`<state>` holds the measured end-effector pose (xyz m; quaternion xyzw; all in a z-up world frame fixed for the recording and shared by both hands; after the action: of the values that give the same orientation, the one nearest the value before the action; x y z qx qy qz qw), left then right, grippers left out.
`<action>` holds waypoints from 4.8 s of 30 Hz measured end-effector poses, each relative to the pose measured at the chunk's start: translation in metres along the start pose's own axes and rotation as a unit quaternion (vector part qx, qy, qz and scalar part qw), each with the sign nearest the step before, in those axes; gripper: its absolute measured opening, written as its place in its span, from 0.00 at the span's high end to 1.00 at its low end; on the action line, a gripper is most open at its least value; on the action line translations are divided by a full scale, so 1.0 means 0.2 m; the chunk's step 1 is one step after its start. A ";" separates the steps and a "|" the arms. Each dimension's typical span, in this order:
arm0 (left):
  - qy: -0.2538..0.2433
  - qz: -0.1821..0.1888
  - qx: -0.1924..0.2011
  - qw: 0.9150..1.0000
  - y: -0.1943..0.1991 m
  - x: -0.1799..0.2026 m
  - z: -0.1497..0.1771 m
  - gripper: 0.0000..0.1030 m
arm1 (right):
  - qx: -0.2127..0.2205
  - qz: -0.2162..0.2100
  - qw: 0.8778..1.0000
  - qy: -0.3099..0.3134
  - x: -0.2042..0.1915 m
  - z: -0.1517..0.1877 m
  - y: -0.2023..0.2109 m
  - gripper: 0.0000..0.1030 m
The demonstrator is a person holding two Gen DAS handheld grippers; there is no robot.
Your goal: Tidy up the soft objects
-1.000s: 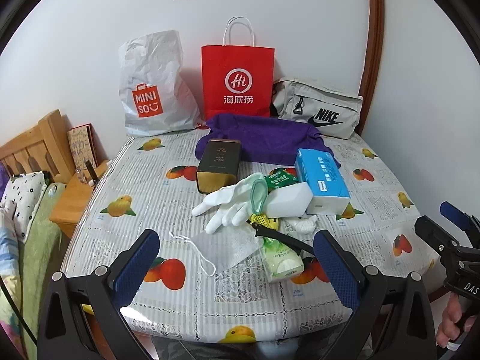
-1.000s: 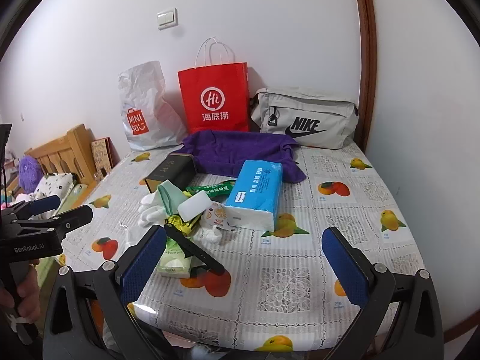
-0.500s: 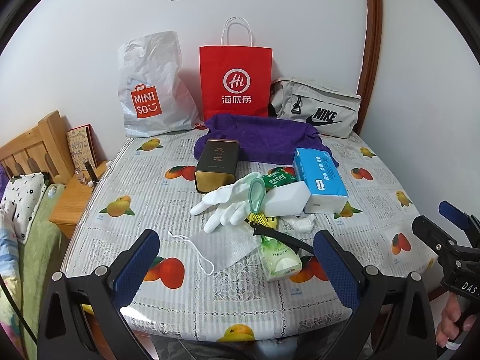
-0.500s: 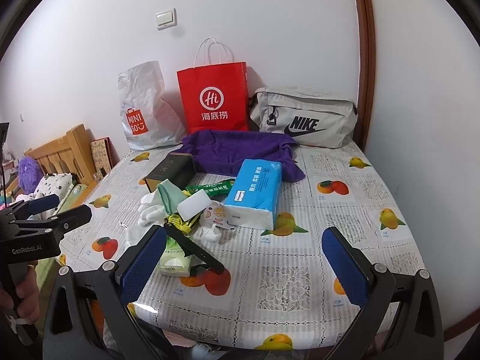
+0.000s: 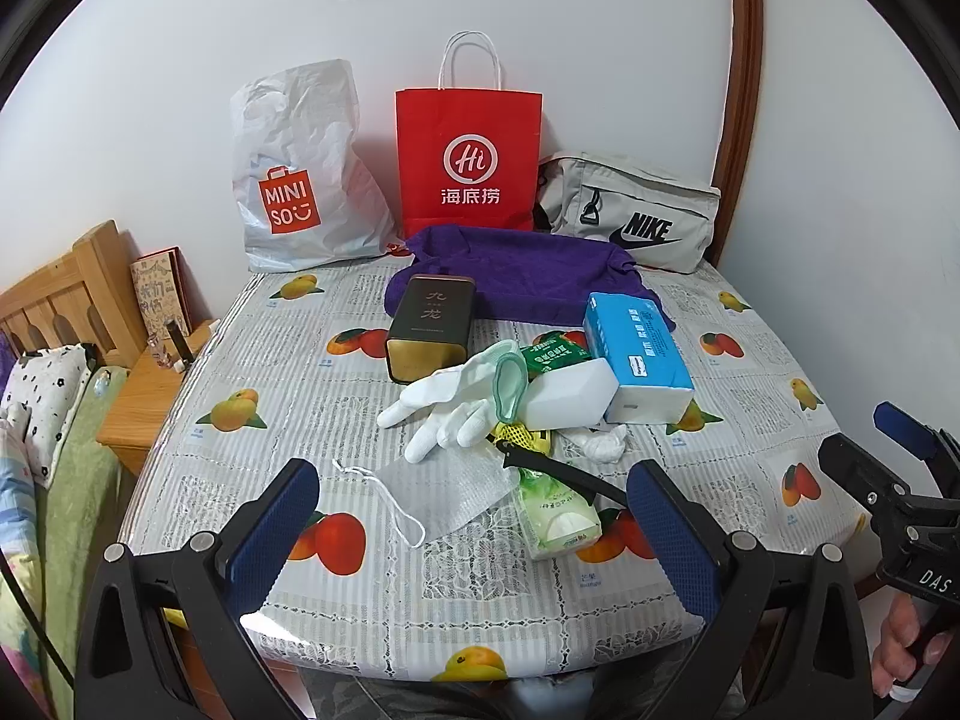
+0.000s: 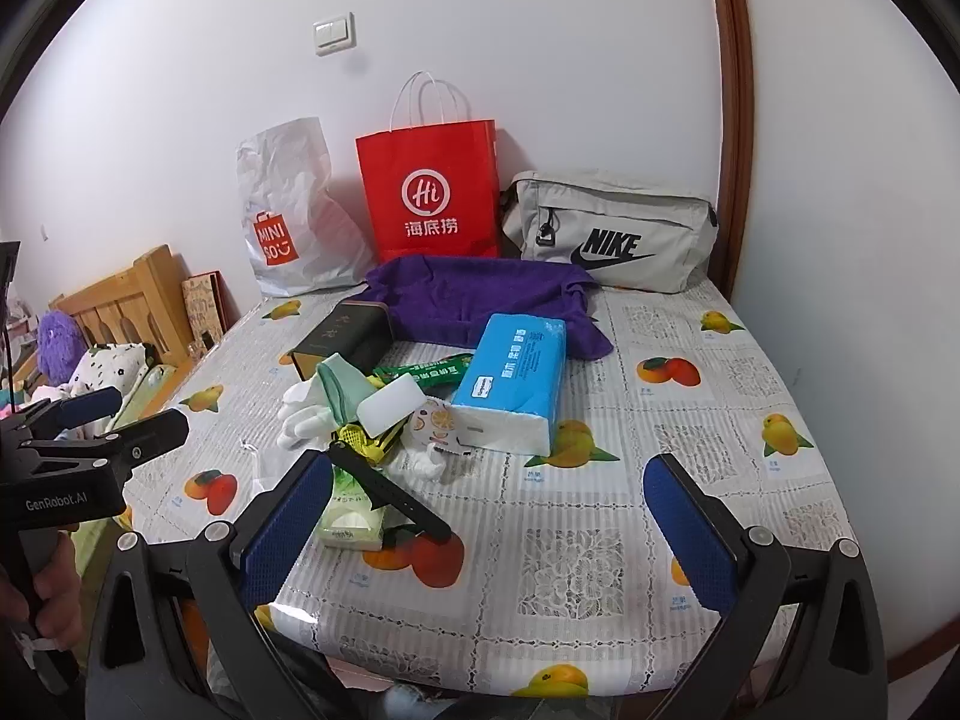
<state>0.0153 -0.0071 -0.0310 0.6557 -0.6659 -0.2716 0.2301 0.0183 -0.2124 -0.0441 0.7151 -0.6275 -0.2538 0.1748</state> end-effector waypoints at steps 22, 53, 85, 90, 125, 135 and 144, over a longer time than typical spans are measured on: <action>0.001 0.000 -0.001 1.000 0.00 0.00 0.00 0.00 | 0.002 0.000 1.000 0.002 -0.01 0.00 0.01 0.00; 0.016 0.019 -0.039 0.999 -0.19 -0.07 0.03 0.00 | -0.015 -0.013 1.000 0.002 0.00 0.02 -0.10 0.00; 0.063 0.042 -0.095 0.993 -0.75 -0.33 0.11 0.00 | -0.072 -0.113 0.984 0.115 -0.34 0.00 -0.95 0.02; 0.069 0.045 -0.096 0.992 -0.79 -0.36 0.09 0.00 | -0.083 -0.131 0.979 0.131 -0.39 0.03 -1.03 0.31; -0.020 0.036 -0.137 0.990 -1.31 0.00 -0.10 0.24 | -0.005 0.007 1.000 0.024 0.40 -0.28 -0.75 0.47; -0.017 0.083 -0.130 0.988 -1.19 0.01 -0.17 0.79 | 0.008 0.014 1.000 0.011 0.52 -0.36 -0.77 0.47; -0.005 0.089 -0.106 0.990 -1.03 -0.10 -0.28 0.79 | 0.015 -0.038 0.999 0.031 0.31 -0.49 -0.84 0.47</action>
<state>0.2072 0.0109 -0.1260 0.5643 -0.6905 -0.3222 0.3177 0.2161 -0.2553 -0.0698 0.7484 -0.5981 -0.2285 0.1731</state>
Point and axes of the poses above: each gripper's, at about its wrist camera, not at the fingertips, and y roughly against the way its jaws point, x to its right, z to its underside, the point moved 5 cm from there along -y, roughly the way its jaws point, and after that the axes turned 6 degrees about -y, right-handed, at the moved point
